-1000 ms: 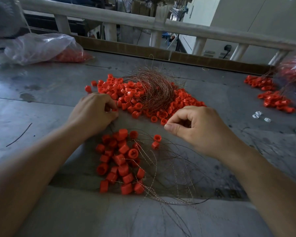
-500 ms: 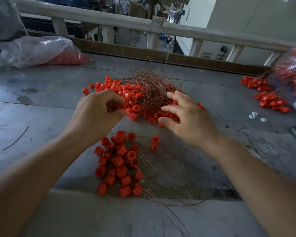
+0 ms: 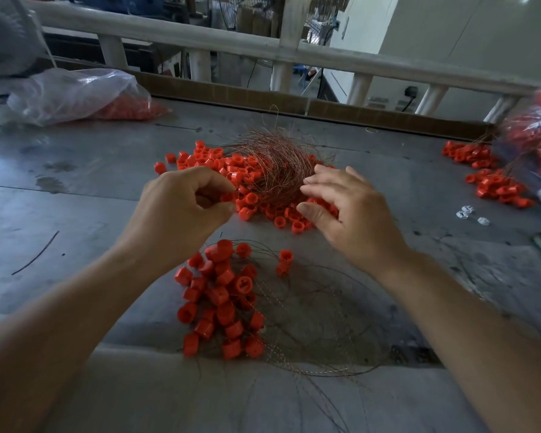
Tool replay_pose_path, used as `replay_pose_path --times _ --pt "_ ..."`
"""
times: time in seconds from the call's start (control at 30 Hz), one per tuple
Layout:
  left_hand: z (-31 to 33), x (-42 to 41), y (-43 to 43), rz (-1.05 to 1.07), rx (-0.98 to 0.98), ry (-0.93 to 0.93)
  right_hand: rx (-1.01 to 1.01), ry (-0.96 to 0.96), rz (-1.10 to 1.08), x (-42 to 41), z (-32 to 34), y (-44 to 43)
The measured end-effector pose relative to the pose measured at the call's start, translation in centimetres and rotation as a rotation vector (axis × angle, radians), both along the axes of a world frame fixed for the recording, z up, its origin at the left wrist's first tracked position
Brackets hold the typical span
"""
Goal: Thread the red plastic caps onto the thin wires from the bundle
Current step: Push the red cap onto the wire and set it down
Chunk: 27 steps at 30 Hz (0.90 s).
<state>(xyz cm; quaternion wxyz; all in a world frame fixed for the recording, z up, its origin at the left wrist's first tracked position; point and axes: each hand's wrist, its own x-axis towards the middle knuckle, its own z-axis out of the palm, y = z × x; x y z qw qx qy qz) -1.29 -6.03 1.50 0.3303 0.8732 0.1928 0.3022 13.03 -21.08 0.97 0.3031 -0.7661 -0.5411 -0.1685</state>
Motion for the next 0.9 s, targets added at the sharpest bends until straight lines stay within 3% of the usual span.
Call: replay_pose_path --times 0.2,0.47,0.67,0.77,0.9 --pt "0.5 -0.3 -0.4 -0.012 -0.028 -0.051 0.368 0.047 0.014 -0.2 1.0 -1.2" --pt "1.0 -0.7 -1.5 -0.068 -0.026 -0.142 0.391 -0.018 -0.013 -0.2 1.1 -1.5" --pt "0.8 -0.6 -1.6 -0.088 -0.012 -0.144 0.710 -0.167 0.039 0.2 2.6 -2.6" --pt "0.7 -0.6 -1.5 -0.116 -0.045 -0.153 0.700 -0.199 0.059 -0.1 2.9 -2.9" --pt "0.6 -0.5 -1.7 -0.212 -0.126 -0.144 0.544 -0.172 0.115 -1.0 2.5 -2.5"
